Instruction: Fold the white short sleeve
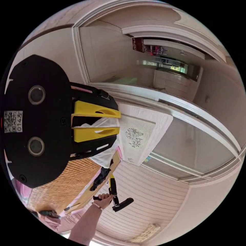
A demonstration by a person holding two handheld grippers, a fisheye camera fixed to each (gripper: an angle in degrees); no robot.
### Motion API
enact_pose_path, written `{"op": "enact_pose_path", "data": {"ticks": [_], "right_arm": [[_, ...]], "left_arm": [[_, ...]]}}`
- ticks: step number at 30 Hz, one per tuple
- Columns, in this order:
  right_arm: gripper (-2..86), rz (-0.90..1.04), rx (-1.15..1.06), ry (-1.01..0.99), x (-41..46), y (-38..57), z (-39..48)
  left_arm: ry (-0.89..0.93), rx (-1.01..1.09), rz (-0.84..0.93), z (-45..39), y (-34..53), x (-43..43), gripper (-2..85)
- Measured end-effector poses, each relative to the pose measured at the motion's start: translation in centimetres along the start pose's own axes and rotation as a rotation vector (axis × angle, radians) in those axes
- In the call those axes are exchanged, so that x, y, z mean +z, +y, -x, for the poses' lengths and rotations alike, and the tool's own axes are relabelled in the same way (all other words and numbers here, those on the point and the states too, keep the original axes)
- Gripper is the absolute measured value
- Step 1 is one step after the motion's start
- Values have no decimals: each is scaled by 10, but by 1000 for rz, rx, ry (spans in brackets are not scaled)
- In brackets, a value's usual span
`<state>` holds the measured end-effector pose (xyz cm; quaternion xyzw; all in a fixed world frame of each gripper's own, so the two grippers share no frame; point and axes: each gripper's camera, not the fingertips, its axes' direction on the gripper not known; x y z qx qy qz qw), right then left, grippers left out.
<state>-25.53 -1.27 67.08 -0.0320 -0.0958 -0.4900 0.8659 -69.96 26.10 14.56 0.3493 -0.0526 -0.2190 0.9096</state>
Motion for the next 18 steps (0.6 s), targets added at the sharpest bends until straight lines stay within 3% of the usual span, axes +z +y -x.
{"op": "enact_pose_path", "data": {"ticks": [5, 7, 13, 18], "right_arm": [[105, 36, 137, -59, 26, 185, -67], [71, 12, 286, 53, 8, 319, -87], [73, -3, 824, 369, -89, 613, -55], [79, -120, 1104, 538, -139, 761, 2]], "left_arm": [[-1, 310, -36, -55, 94, -54, 20], [49, 420, -28, -86, 131, -66, 2], [481, 648, 172, -227, 224, -80, -6], [987, 816, 208, -378, 285, -112, 27]]}}
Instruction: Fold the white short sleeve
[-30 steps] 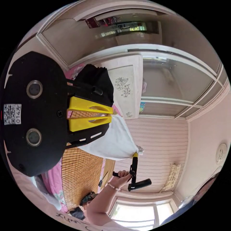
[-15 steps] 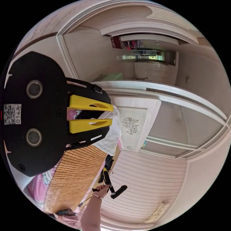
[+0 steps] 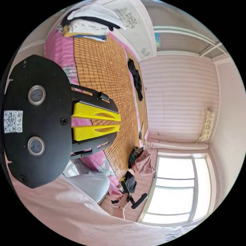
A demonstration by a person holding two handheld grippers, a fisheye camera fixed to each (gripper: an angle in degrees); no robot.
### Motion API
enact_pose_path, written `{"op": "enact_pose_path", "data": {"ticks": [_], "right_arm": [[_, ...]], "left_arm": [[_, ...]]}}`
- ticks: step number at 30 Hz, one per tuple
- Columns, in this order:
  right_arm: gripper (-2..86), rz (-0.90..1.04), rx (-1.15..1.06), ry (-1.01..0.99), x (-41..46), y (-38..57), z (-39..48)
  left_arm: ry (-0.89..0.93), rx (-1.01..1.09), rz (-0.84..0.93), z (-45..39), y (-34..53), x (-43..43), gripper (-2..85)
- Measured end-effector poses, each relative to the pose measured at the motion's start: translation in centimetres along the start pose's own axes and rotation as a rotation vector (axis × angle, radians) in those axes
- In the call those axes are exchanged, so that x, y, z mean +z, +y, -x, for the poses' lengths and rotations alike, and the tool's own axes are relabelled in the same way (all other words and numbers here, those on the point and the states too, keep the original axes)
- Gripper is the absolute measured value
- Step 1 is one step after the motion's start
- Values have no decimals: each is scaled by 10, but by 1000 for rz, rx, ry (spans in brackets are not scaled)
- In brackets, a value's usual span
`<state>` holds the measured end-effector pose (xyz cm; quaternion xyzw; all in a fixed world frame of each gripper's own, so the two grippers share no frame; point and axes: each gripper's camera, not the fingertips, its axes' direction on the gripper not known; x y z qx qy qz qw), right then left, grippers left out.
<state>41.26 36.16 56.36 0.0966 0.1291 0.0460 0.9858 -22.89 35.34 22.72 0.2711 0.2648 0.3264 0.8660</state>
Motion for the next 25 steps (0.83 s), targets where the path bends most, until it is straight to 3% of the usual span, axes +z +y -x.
{"op": "enact_pose_path", "data": {"ticks": [3, 12, 18, 22, 25], "right_arm": [[84, -85, 135, 78, -13, 46, -51], [107, -135, 262, 177, 4, 60, -181], [108, -76, 353, 191, 46, -2, -275], [68, 164, 491, 202, 105, -22, -333], [23, 121, 494, 120, 100, -21, -352]], "left_arm": [[209, 96, -3, -51, -34, 47, 45], [443, 318, 132, -175, -86, 167, 76], [455, 325, 186, -219, -101, 228, 86], [455, 328, 226, -228, -107, 250, 95], [439, 305, 253, -224, -109, 260, 99]]}}
